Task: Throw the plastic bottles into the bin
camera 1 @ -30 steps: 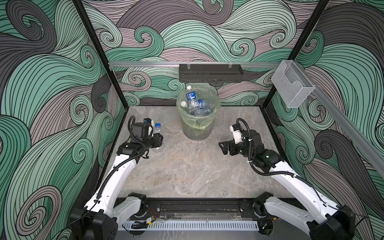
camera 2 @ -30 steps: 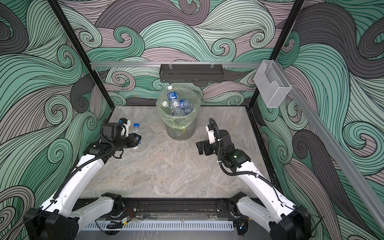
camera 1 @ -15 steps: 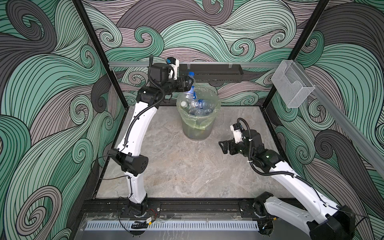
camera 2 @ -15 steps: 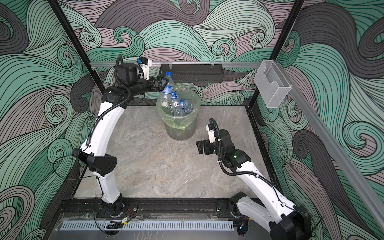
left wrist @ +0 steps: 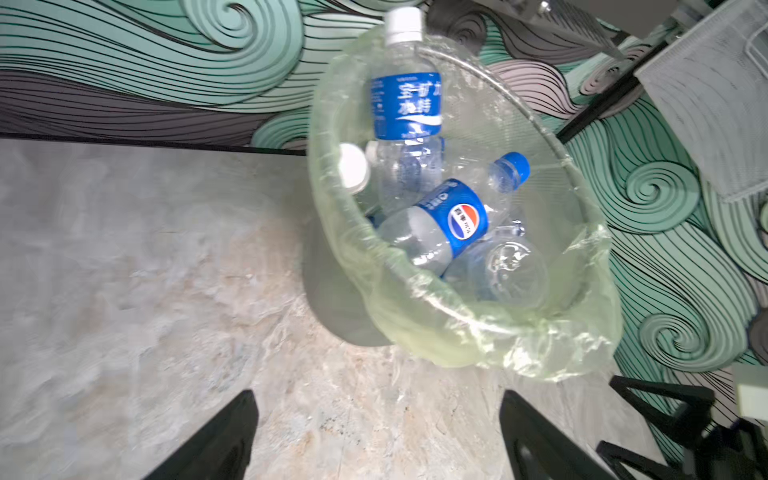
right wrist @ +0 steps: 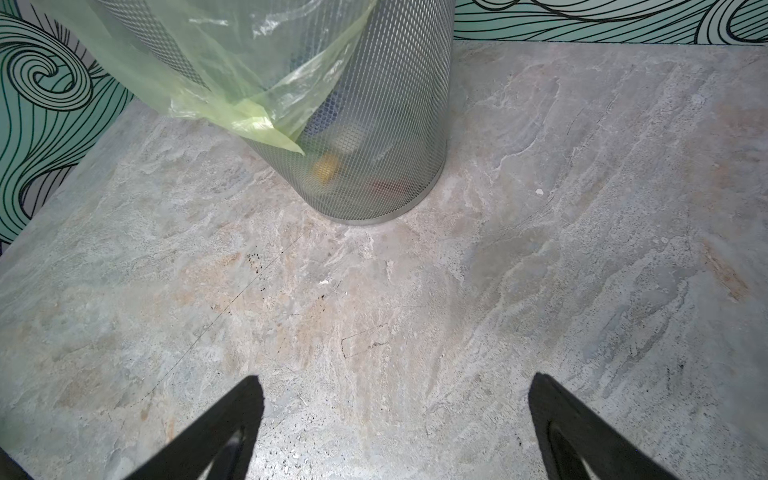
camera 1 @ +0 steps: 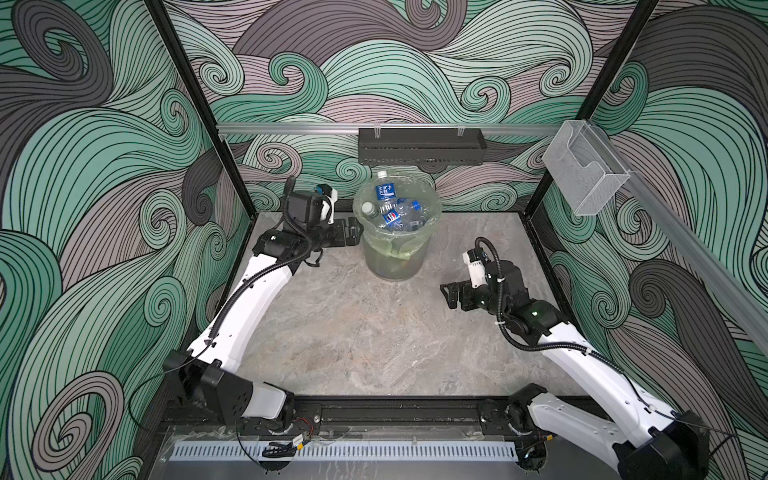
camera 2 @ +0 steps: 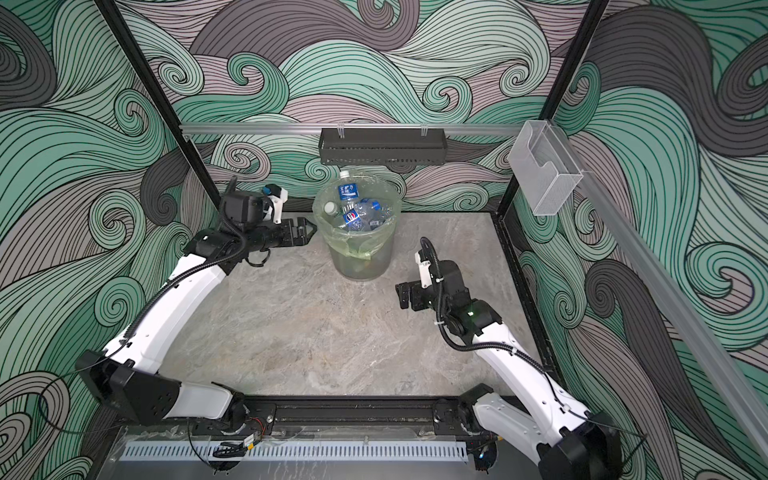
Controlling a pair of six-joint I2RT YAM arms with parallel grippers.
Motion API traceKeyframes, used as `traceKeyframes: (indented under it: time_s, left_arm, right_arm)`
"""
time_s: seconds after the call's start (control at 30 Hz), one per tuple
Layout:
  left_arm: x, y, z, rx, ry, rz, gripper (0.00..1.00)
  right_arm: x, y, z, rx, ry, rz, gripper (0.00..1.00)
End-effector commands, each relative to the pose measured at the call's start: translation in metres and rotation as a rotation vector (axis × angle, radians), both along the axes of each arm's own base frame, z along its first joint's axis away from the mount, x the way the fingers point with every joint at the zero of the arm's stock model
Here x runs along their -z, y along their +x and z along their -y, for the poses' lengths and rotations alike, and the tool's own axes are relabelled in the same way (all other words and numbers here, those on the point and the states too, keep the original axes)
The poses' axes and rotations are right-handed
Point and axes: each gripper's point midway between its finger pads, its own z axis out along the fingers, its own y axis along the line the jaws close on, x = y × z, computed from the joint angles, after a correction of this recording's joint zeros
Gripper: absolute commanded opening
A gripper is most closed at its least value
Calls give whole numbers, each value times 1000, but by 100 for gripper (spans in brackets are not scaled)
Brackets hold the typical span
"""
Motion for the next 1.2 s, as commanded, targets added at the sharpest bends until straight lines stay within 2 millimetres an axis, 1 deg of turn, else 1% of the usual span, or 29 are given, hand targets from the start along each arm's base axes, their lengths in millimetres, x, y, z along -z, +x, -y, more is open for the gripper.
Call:
traceKeyframes:
  time_s: [0.0, 0.1, 0.13, 0.23, 0.3, 0.33, 0.43, 0.53, 0.63, 0.7, 0.73, 0.77, 0.83, 0.9, 0.93, 1.0, 1.03, 1.07, 1.1, 1.17]
  left_arm:
    - [27, -5, -37, -152, 82, -15, 93]
    - [60, -18, -65, -252, 161, -45, 94]
    - [69, -21, -76, -299, 190, -45, 95]
    - [92, -28, -109, -436, 292, -34, 96]
    - [105, -30, -126, -511, 354, -13, 97]
    - [110, -30, -132, -531, 382, 3, 97]
    - [128, -26, -141, -553, 450, 42, 97]
    - [144, -23, -152, -600, 506, 55, 98]
    - [159, -21, -158, -610, 556, 33, 99]
    - [171, -15, -162, -614, 601, 26, 99]
    - [176, -12, -162, -615, 603, 23, 99]
    - [180, -9, -165, -610, 649, 27, 99]
    - [187, -3, -167, -617, 662, 41, 99]
    - [192, 3, -165, -616, 639, 91, 99]
    - [200, 6, -163, -607, 629, 106, 99]
    - [209, 10, -162, -593, 620, 136, 99]
    - [210, 11, -162, -592, 631, 122, 99]
    - [212, 12, -159, -573, 621, 97, 99]
    - [212, 14, -155, -546, 613, 109, 99]
    - [211, 11, -153, -530, 600, 117, 99]
  right_arm:
    - [-15, 13, 9, 51, -16, 43, 100]
    - [-14, 21, 22, 110, -25, 41, 100]
    - [-18, 26, 27, 135, -12, 55, 100]
    - [-19, 35, 42, 203, 18, 60, 100]
    - [-19, 41, 54, 253, 33, 69, 100]
    - [-18, 45, 62, 282, 33, 74, 100]
    - [-13, 54, 87, 379, 19, 89, 100]
    - [-2, 61, 117, 495, -5, 90, 100]
    - [14, 62, 147, 605, -62, 92, 100]
    - [24, 63, 167, 673, -137, 112, 100]
    - [25, 63, 171, 685, -164, 124, 100]
    - [30, 64, 176, 698, -196, 144, 100]
    - [37, 66, 182, 708, -231, 192, 100]
    - [42, 69, 184, 710, -240, 242, 100]
    - [44, 71, 185, 708, -240, 268, 100]
    - [52, 74, 185, 697, -246, 295, 100]
    - [56, 77, 185, 685, -248, 303, 100]
    - [61, 79, 184, 674, -249, 308, 100]
    - [67, 81, 183, 662, -250, 307, 100]
    - [80, 84, 182, 643, -252, 304, 100]
